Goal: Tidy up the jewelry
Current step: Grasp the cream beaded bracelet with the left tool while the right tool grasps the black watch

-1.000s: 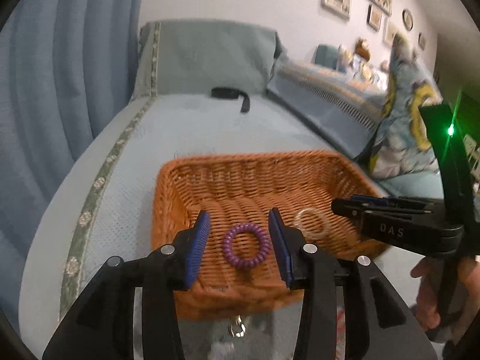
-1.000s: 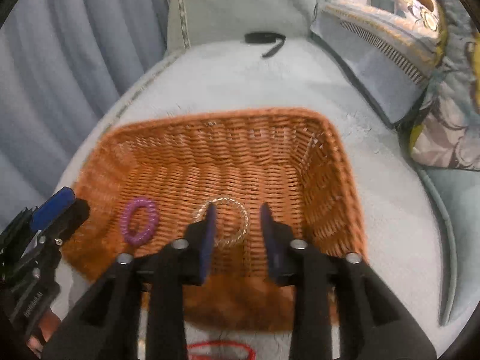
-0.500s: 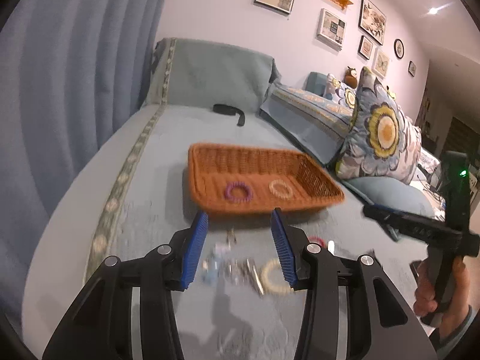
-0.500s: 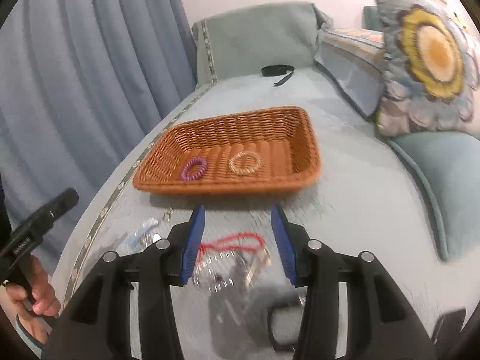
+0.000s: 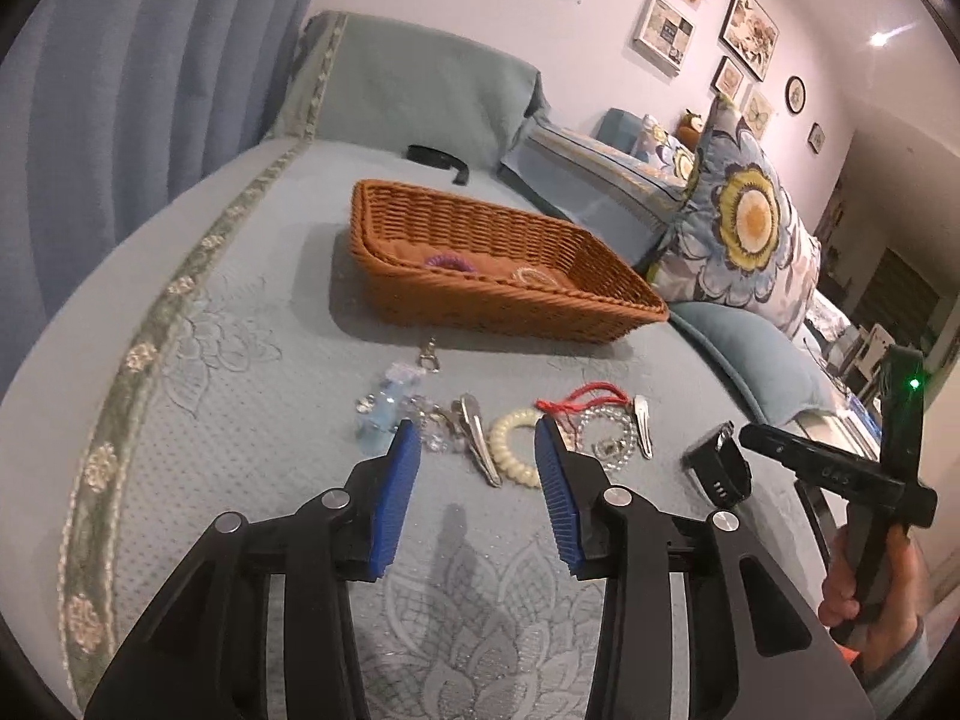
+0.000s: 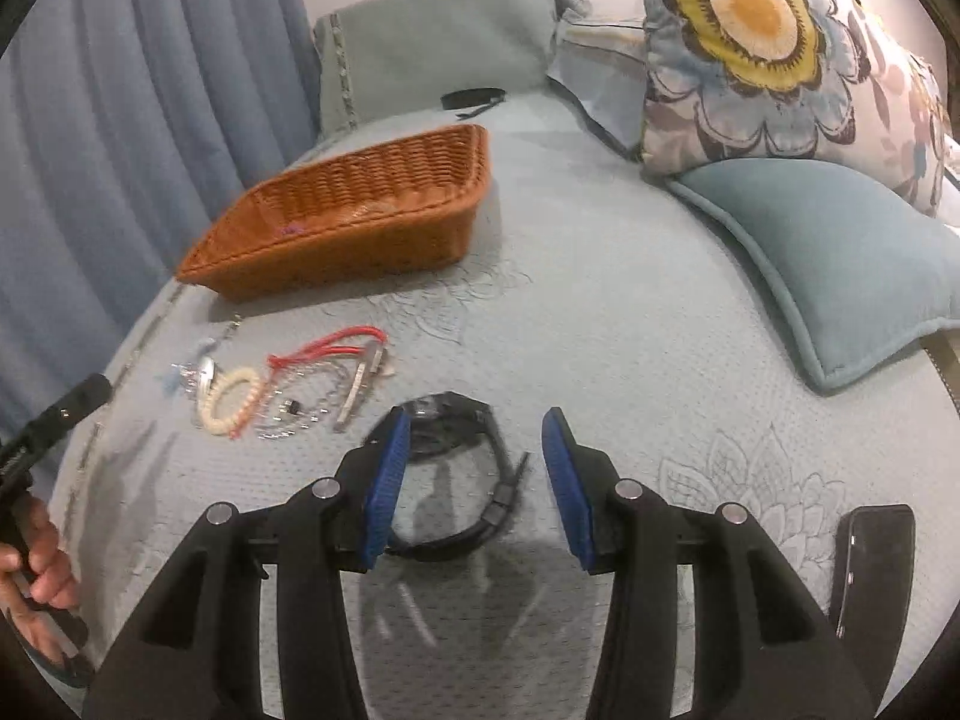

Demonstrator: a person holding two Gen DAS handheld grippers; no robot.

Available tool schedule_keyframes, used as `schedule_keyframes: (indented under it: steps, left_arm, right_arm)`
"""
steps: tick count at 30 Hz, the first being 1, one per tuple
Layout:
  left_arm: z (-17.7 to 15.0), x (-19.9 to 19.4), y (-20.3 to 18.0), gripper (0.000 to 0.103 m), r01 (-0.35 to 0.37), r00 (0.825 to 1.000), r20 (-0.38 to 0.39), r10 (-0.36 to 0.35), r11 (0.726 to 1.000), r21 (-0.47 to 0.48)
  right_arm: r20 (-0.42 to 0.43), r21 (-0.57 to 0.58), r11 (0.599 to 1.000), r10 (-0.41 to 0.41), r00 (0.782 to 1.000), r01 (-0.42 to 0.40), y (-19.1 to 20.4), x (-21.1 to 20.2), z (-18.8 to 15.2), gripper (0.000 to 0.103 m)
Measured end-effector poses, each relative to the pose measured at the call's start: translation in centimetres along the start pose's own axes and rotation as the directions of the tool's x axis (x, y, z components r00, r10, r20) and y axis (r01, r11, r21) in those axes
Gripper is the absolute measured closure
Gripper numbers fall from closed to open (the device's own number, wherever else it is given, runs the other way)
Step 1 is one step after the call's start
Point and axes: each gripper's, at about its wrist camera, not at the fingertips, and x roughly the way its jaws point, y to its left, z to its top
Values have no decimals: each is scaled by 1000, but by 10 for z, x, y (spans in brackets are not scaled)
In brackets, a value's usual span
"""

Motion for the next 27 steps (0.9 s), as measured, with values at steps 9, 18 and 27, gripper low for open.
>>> schedule_keyframes:
  steps: [9, 18, 27]
  left_arm:
    - [-2, 23, -20, 77, 11, 998, -67, -7, 998, 65]
    - [21, 84, -48, 82, 7, 977, -210, 47, 968, 251]
    - [23, 114, -54, 82, 1, 949, -297, 108, 939, 343]
  right_arm:
    - [-46, 34, 999, -33, 998, 34, -18, 12, -2, 61]
    - [-77, 8, 1000, -17, 997, 17, -12, 21, -5, 68]
    - [-109, 0, 1000, 8, 994, -8, -11, 28, -6, 79]
